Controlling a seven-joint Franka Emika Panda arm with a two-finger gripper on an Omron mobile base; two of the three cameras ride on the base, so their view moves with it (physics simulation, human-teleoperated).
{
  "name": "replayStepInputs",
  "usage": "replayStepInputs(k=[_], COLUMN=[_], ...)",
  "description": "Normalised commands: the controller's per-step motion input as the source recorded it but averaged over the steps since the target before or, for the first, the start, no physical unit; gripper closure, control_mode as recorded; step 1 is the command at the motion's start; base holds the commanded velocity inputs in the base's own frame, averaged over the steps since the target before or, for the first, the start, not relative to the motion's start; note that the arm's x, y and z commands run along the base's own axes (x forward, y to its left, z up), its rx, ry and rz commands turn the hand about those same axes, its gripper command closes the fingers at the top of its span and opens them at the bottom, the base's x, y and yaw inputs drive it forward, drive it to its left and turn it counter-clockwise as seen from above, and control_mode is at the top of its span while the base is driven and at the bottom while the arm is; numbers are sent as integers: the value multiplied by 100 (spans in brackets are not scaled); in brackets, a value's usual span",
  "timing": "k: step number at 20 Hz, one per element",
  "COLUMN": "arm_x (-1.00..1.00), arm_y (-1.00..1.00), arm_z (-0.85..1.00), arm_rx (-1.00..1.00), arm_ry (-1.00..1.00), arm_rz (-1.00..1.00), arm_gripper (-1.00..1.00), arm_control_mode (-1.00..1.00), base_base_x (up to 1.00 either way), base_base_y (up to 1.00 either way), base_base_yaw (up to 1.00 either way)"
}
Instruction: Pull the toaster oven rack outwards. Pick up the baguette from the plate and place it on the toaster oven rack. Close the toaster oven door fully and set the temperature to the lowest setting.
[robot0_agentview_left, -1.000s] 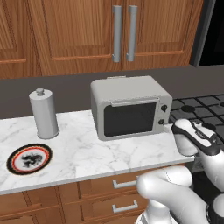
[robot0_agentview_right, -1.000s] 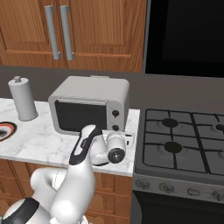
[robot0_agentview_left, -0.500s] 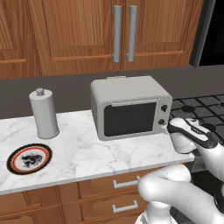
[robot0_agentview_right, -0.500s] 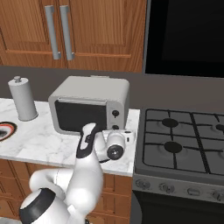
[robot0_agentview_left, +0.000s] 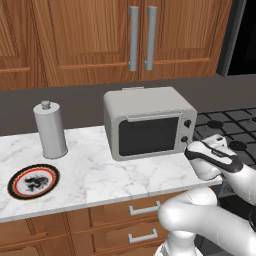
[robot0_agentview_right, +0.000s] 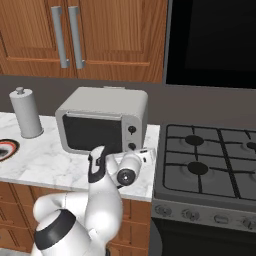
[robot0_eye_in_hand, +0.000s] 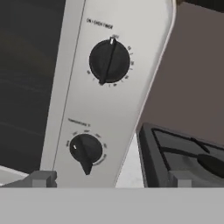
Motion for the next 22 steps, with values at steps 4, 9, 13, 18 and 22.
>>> replayStepInputs(k=[4, 9, 13, 18, 22], arm_x=[1, 0, 0, 0, 0], arm_y=[30, 46, 37, 26, 15], arm_z=[0, 0, 0, -16, -33], arm_rx=[-10, -10, -7, -2, 0], arm_ry=[0, 0, 0, 0, 0], arm_rz=[0, 0, 0, 0, 0], arm_gripper=[-100, -100, -100, -100, -100], arm_control_mode=[-100, -100, -100, -100, -100], base_base_x=[0, 0, 0, 0, 0], base_base_y=[0, 0, 0, 0, 0], base_base_yaw=[0, 0, 0, 0, 0])
